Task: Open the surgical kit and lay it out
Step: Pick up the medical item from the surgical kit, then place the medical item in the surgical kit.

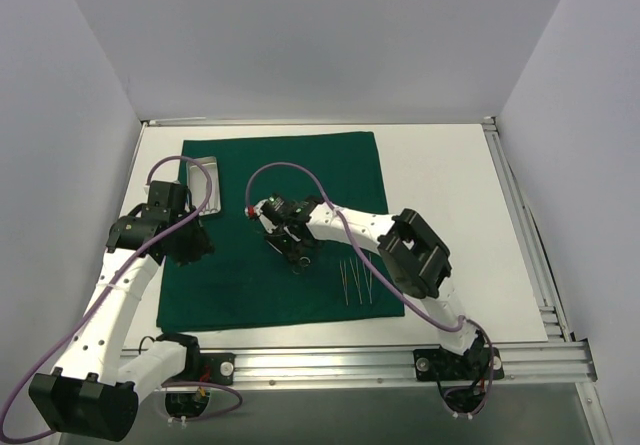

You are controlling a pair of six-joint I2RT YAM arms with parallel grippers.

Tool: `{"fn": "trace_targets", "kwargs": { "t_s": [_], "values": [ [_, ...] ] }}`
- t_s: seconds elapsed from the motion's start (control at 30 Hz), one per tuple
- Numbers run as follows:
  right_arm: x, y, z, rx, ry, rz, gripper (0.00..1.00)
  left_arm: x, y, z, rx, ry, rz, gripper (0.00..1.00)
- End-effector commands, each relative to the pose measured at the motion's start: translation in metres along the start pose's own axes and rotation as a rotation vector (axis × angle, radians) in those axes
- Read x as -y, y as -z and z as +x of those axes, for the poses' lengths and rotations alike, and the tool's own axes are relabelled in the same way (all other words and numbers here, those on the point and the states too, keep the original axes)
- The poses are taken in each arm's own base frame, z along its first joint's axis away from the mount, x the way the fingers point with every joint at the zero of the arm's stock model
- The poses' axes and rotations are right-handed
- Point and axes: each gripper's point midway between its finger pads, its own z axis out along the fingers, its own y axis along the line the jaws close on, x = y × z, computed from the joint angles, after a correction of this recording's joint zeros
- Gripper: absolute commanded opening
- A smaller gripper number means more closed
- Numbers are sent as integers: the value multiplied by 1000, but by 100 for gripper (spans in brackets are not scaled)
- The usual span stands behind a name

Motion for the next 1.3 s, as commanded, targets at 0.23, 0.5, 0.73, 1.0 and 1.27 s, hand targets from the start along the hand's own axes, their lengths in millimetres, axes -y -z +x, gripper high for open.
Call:
{"fn": "trace_targets", "kwargs": {
  "t_s": [0.23, 0.5, 0.73, 1.0, 1.27],
  "values": [
    [-13, 64, 4, 69, -294, 12, 0, 10, 6, -10, 33, 16, 50, 46],
    [-37, 77, 28, 117, -505, 40, 0, 12, -1, -5, -13, 57, 31, 46],
    [-29, 82, 52, 135, -679, 138, 0, 18, -12, 2, -50, 87, 47, 46],
    [-24, 86, 78, 132, -774, 180, 0, 14, -11, 14, -75, 92, 59, 46],
    [-14, 80, 89, 107, -816, 204, 0, 15, -12, 15, -81, 95, 63, 46]
  ]
}}
